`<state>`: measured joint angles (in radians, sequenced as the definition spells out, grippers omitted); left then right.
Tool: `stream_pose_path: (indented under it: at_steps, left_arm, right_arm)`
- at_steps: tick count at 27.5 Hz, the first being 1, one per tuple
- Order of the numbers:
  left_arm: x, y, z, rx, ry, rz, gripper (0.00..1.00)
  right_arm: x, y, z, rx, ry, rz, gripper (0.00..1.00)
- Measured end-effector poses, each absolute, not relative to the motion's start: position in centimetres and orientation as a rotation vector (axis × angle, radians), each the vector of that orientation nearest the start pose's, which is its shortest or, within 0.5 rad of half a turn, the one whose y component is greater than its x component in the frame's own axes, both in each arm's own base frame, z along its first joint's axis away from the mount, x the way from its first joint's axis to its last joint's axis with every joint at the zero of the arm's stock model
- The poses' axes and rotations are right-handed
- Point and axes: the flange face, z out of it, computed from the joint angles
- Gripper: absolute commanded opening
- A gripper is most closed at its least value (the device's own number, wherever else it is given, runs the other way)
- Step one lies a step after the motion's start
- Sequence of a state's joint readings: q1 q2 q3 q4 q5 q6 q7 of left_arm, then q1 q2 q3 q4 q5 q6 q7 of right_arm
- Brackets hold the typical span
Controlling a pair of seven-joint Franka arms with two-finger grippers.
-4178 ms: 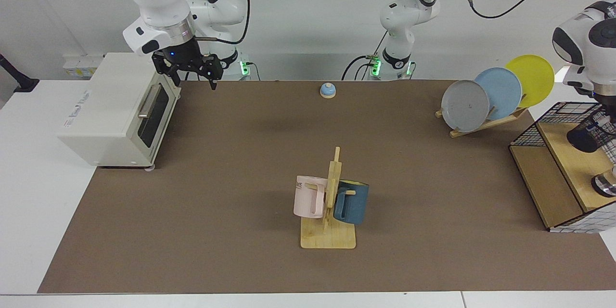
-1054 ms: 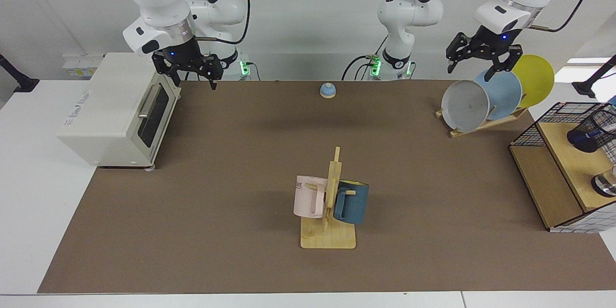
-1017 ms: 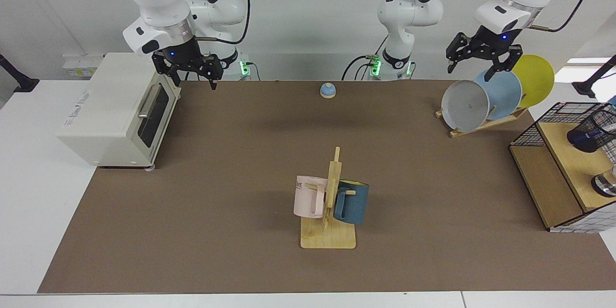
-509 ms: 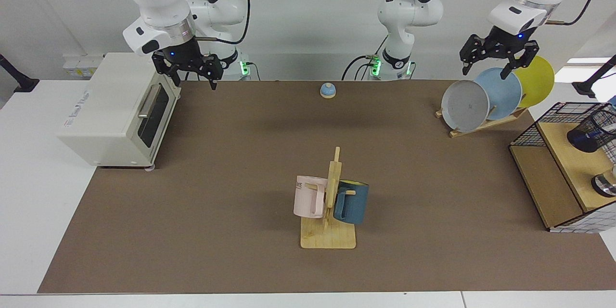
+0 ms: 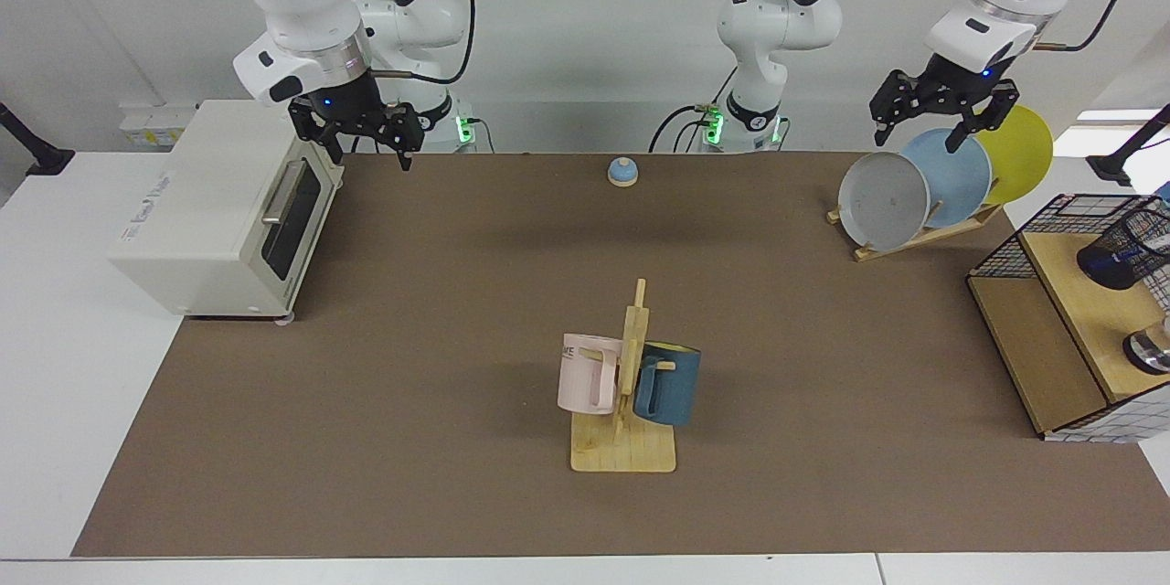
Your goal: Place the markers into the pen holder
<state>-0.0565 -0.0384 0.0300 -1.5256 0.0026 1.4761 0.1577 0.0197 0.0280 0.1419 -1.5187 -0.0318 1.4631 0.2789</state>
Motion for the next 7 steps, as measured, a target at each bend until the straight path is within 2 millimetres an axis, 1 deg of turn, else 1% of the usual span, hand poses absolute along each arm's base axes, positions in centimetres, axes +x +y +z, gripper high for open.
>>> stream_pose_path:
  at_steps: [7]
  left_arm:
    - [53.42, -1.43, 65.58, -3.128, 0.290, 0.025, 0.99]
  right_arm:
    - [54.55, 8.40, 62.45, -3.179, 0.190, 0.120, 1.00]
